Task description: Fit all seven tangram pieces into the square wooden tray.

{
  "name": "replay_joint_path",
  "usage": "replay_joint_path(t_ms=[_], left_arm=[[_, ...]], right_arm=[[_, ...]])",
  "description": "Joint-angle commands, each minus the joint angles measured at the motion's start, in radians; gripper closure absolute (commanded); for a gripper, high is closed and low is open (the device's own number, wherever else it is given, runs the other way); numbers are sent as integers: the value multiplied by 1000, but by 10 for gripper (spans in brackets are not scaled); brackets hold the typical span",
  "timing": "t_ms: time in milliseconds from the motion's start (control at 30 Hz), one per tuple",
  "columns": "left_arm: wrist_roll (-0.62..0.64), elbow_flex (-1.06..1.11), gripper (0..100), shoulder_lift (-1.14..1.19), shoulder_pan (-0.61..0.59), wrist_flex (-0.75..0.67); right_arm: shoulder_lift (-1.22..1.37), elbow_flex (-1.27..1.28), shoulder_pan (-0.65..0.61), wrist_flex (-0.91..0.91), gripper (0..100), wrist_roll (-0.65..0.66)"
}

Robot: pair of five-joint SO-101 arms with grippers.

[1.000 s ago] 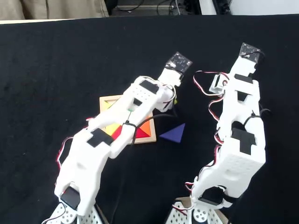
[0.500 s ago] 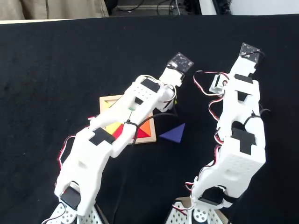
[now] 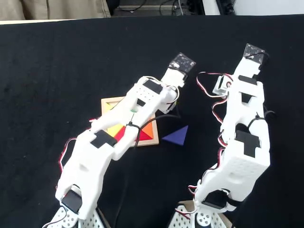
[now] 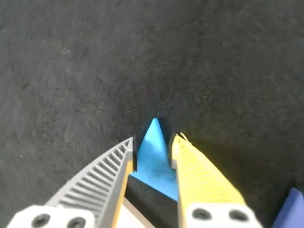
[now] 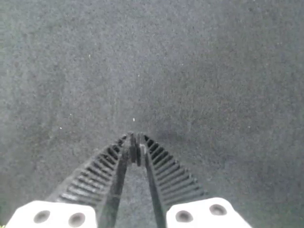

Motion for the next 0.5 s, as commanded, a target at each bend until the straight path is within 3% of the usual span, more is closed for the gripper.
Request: replay_joint_path(t_ms=[0, 133, 467], left_arm=[[106, -31, 861, -104, 5, 64], [183, -31, 842, -133, 4, 95], [193, -30, 844, -132, -1, 94]], right_arm=[[-7, -58, -15, -17, 987, 12], [-7, -58, -17, -17, 987, 12], [-7, -58, -17, -17, 987, 12]])
